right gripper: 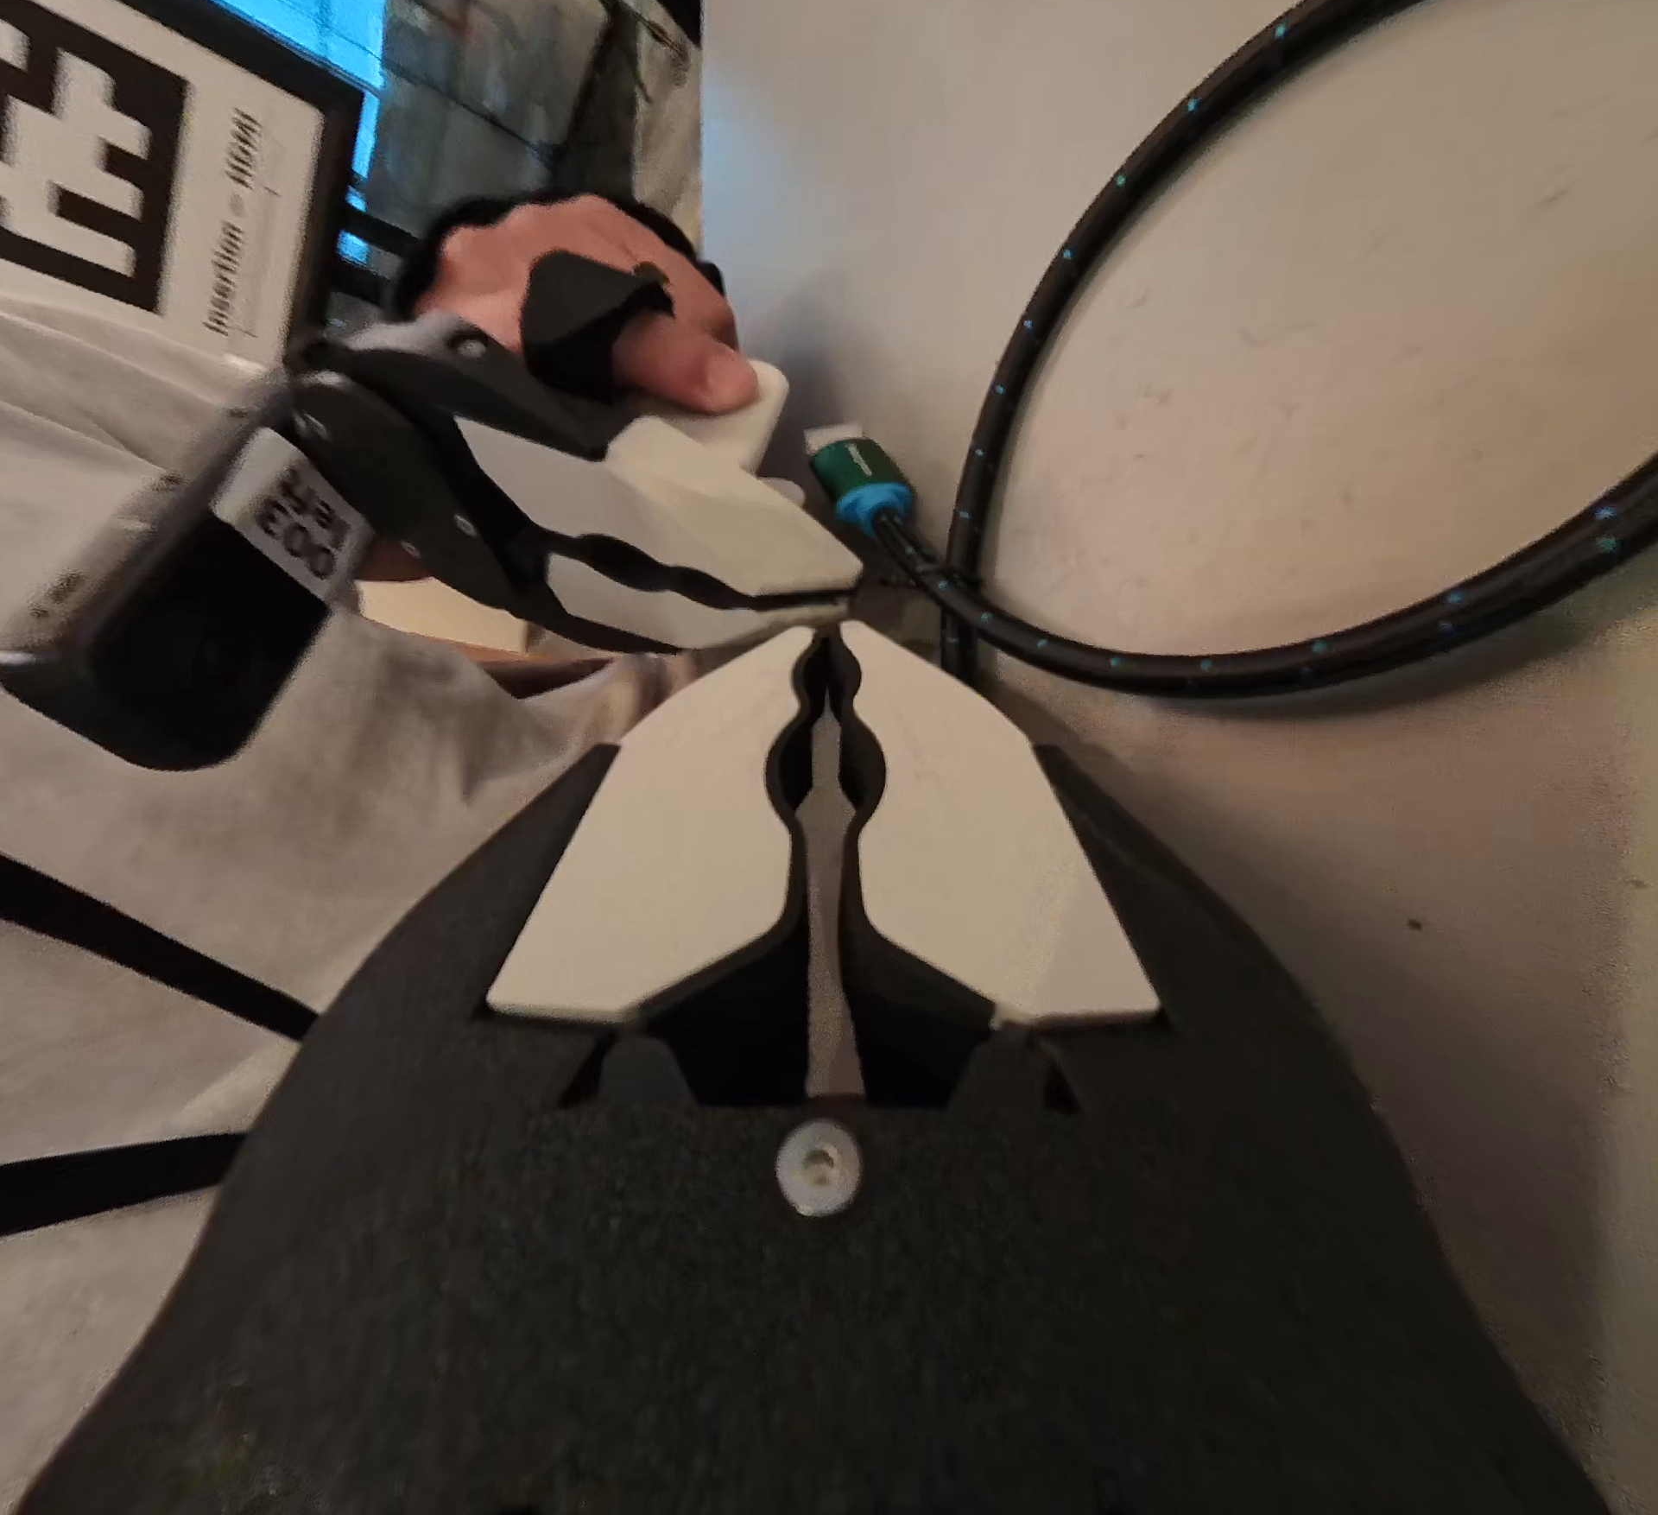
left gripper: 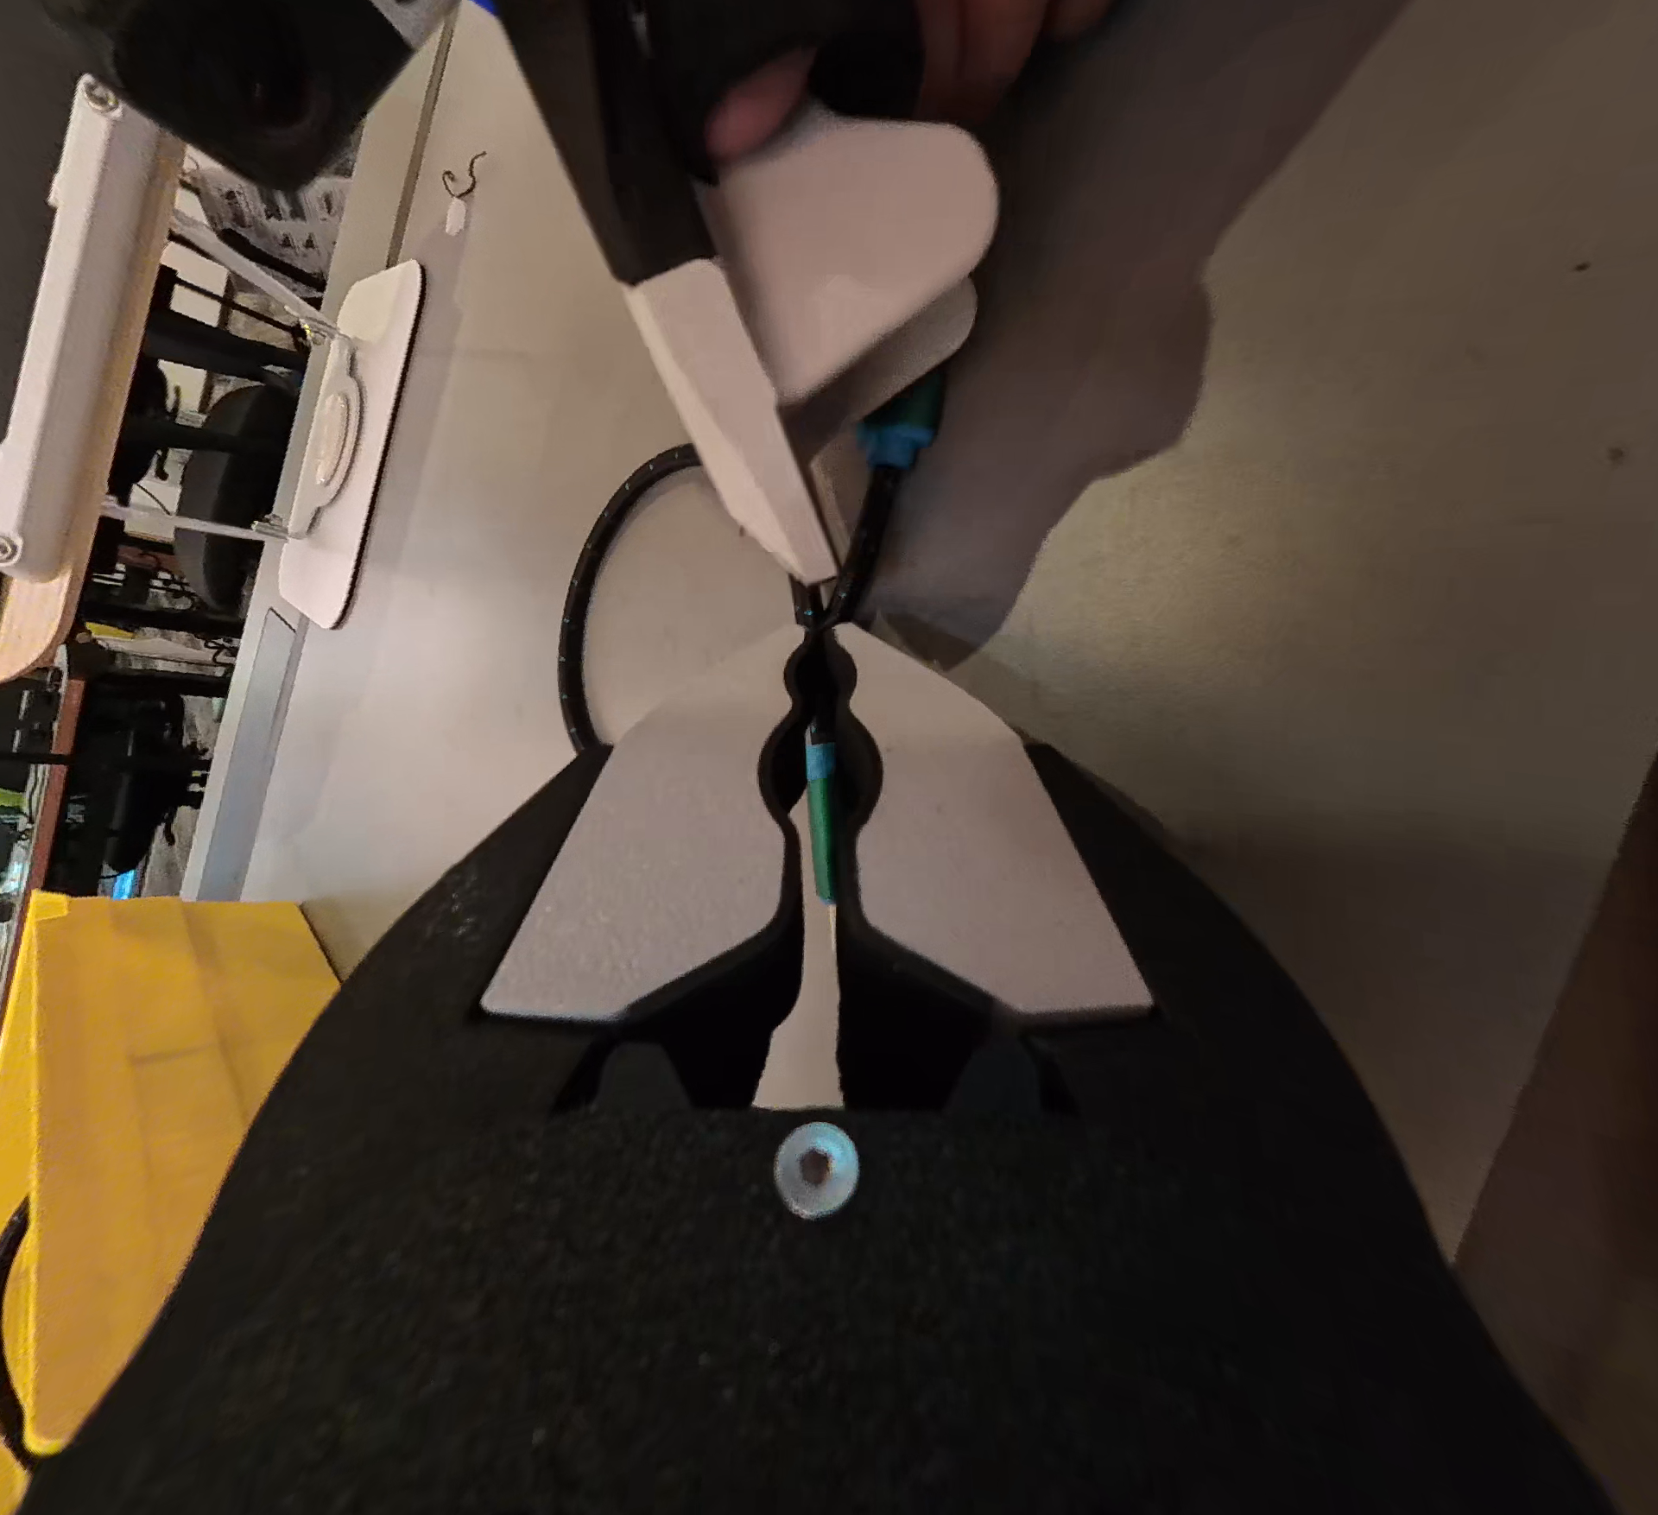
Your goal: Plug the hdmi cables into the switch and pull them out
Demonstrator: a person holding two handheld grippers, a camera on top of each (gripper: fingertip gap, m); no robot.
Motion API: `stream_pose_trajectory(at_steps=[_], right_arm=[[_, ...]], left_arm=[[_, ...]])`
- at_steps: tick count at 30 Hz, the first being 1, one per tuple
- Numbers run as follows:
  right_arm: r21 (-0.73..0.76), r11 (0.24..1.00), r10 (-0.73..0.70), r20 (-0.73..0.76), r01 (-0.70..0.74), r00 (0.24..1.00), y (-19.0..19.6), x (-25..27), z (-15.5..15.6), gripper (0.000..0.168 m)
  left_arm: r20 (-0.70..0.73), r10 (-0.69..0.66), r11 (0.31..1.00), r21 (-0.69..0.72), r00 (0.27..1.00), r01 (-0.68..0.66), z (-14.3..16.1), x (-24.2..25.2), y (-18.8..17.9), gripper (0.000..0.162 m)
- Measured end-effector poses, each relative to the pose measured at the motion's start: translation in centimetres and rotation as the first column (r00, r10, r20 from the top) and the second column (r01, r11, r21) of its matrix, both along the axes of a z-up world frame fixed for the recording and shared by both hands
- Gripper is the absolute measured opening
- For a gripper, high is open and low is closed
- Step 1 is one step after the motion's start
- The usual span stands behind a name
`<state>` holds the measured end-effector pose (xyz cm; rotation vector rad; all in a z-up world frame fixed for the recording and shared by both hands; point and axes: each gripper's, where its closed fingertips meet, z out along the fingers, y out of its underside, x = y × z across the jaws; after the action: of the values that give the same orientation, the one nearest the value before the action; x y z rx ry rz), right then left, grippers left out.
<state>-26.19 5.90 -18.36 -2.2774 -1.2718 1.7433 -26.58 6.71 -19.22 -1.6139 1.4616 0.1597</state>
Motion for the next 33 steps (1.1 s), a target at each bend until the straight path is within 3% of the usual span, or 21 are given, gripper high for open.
stream_pose_trajectory(at_steps=[2, 8, 16, 25, 33], right_arm=[[-0.044, 0.999, 0.009, 0.020, -0.008, 1.000, -0.2, 0.0, -0.3, 0.009], [-0.062, 0.997, 0.049, 0.016, -0.048, 0.999, -0.9, -0.1, -0.3, 0.007], [-0.038, 0.994, 0.099, 0.020, -0.098, 0.995, -1.1, 0.5, -0.6, 0.000], [0.007, 0.995, 0.095, 0.052, -0.096, 0.994, -1.2, 0.9, -0.9, 0.000], [0.111, 0.987, 0.104, 0.117, -0.117, 0.988, -1.4, 0.7, -1.4, 0.000]], left_arm=[[0.000, -0.010, 1.000, 0.012, 1.000, 0.010, 0.1, 0.3, -0.1, 0.000], [-0.043, -0.055, 0.994, 0.094, 0.998, 0.059, 0.3, 0.8, -0.7, 0.000], [-0.041, -0.075, 0.992, 0.097, 0.996, 0.079, 0.3, 1.2, -1.0, 0.000], [0.140, 0.011, 0.995, -0.095, 0.990, 0.003, 0.5, 0.9, -0.6, 0.000], [0.261, 0.124, 0.956, -0.289, 0.957, -0.045, 0.7, 1.5, -0.3, 0.000]])
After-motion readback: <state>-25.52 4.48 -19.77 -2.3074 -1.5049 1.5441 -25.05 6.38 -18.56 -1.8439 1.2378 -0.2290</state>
